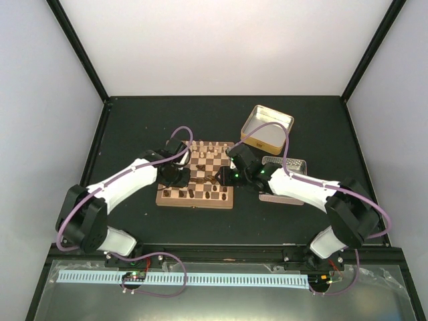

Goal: Set up the chess pieces on the board
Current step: Place the chess piece on the chessboard.

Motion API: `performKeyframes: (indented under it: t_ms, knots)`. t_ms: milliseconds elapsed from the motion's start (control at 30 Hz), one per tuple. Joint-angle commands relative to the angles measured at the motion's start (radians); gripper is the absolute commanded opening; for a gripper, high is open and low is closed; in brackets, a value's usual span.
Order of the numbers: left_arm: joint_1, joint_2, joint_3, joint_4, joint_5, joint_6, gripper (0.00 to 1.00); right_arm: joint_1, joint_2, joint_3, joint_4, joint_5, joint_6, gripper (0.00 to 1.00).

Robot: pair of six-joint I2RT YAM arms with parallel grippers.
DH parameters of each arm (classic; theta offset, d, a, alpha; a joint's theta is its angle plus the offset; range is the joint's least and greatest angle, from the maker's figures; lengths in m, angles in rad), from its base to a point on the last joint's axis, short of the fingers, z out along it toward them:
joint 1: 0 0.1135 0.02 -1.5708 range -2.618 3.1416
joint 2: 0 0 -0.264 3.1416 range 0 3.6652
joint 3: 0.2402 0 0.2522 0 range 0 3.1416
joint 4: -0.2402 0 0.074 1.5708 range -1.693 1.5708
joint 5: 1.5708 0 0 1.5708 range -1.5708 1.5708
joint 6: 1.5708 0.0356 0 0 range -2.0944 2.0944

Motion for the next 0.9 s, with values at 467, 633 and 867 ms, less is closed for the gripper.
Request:
performKeyframes:
  t_ms: [467,633,867]
  knots:
    - [0.029,0.127,-0.015,0.063,0.009,0.033,0.07,-0.003,-0.038,-0.001,-0.015,0.029,-0.012,0.36]
    - [0.030,0.125,-0.011,0.047,0.008,0.034,0.12,-0.003,-0.038,0.007,-0.017,0.029,-0.014,0.36]
    - [0.029,0.106,0.004,0.020,0.012,0.039,0.07,-0.003,-0.035,0.009,-0.017,0.029,-0.017,0.36]
